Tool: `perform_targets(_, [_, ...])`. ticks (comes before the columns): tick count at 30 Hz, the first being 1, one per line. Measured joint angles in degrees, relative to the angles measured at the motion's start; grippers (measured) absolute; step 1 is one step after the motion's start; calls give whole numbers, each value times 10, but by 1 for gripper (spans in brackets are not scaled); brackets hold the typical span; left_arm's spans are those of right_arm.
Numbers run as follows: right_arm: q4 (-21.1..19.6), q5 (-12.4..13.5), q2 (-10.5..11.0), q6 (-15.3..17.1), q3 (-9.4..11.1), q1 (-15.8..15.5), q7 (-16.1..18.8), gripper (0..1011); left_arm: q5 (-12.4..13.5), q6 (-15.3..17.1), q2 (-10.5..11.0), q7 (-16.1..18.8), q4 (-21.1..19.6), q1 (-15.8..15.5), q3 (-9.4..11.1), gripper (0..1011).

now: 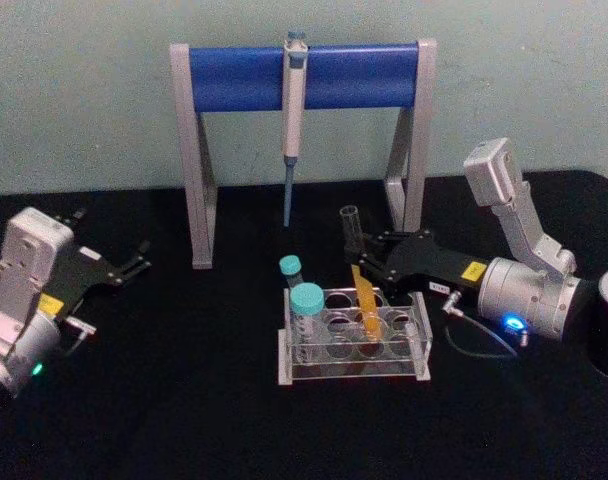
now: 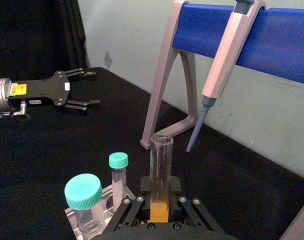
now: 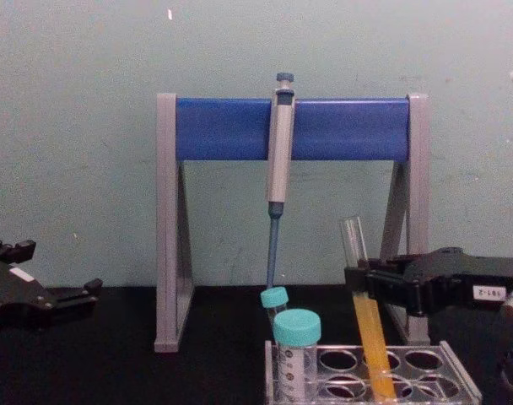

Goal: Pick up the test tube from the test tube rack, shake it, then place it back into the test tube rack.

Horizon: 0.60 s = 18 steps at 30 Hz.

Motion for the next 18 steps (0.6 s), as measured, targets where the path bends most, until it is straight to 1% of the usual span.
perform_targets(4, [-6, 1, 3, -8, 3, -4, 0, 221, 0, 0, 0, 0, 0, 0, 0, 1001])
perform_targets(6, [-15, 8, 7, -16, 9, -9, 4, 221, 0, 0, 0, 0, 0, 0, 0, 1001])
perform_targets(10, [-37, 32, 14, -37, 26, -21, 13, 221, 0, 0, 0, 0, 0, 0, 0, 1001])
perform_targets(11, [-37, 32, 14, -37, 26, -21, 13, 221, 0, 0, 0, 0, 0, 0, 0, 1001])
perform_targets(13, [-54, 51, 19, -61, 41, -32, 20, 221, 0, 0, 0, 0, 0, 0, 0, 1001])
perform_targets(17, [-68, 70, 23, -96, 57, -44, 30, 221, 0, 0, 0, 0, 0, 0, 0, 1001])
perform_targets(18, [-73, 79, 24, -115, 65, -49, 35, 221, 0, 0, 0, 0, 0, 0, 0, 1001])
